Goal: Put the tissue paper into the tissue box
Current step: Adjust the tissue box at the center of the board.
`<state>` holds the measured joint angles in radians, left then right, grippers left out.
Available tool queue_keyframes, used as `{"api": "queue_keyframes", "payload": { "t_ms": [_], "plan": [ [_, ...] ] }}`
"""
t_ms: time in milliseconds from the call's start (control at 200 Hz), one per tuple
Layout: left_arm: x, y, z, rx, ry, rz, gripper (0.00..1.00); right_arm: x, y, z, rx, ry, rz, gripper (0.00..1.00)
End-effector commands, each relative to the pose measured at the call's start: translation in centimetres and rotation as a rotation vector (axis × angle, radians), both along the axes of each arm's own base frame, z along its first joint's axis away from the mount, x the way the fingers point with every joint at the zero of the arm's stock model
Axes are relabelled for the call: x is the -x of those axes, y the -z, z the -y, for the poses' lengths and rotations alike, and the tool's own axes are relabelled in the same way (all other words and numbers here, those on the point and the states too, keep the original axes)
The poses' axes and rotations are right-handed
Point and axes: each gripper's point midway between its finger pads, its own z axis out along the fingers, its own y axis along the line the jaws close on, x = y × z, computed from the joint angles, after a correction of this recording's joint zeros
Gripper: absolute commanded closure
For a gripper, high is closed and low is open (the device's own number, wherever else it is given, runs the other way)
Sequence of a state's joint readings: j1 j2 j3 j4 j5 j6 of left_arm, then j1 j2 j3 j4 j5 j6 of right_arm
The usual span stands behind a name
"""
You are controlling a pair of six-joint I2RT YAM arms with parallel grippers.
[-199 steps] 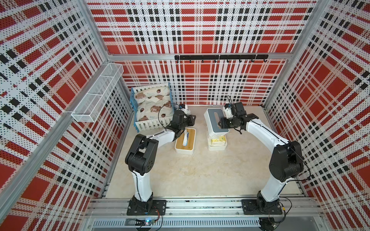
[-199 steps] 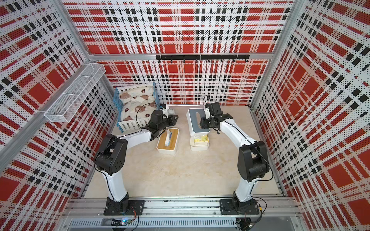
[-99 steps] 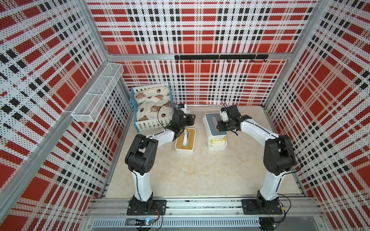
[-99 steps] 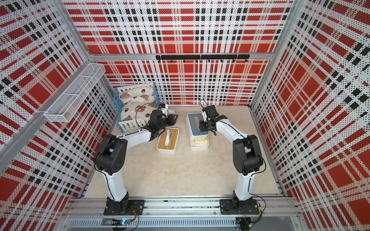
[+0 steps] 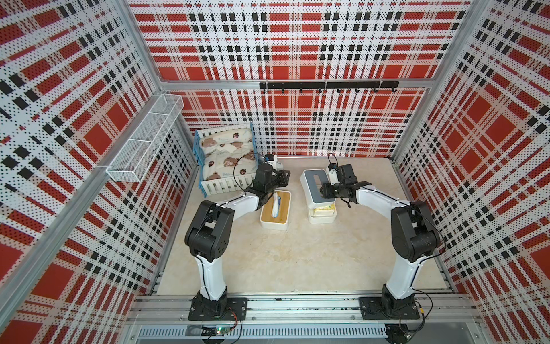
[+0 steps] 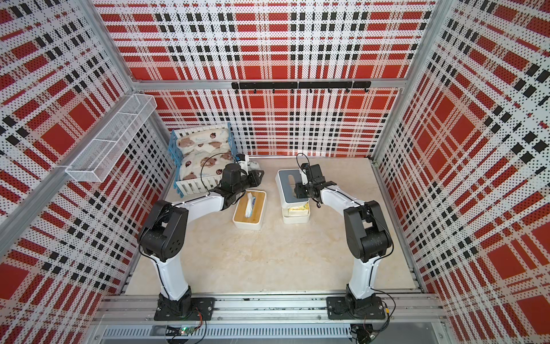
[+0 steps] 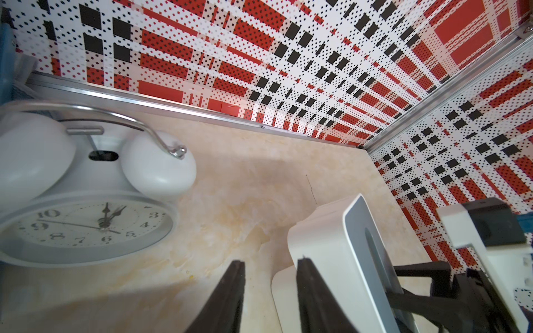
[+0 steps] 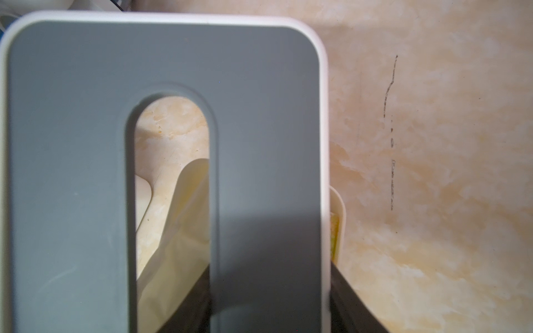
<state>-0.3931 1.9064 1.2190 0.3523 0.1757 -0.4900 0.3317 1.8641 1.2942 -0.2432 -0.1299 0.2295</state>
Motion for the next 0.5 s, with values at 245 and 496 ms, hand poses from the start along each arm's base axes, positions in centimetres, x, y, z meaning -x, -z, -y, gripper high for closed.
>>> {"api": "queue_keyframes", "payload": {
  "t_ms": [245, 496],
  "plan": [
    [0.1, -2.2, -0.8, 0.012, -0.024, 0.054, 0.63, 0.5, -1.7, -3.3, -0.098, -0.056, 0.054, 0.7],
    [0.0, -2.1, -0.8, 0.012, -0.025, 0.053, 0.63, 0.6, -2.5, -3.7, -0.131, -0.062, 0.066, 0.71]
  ]
}}
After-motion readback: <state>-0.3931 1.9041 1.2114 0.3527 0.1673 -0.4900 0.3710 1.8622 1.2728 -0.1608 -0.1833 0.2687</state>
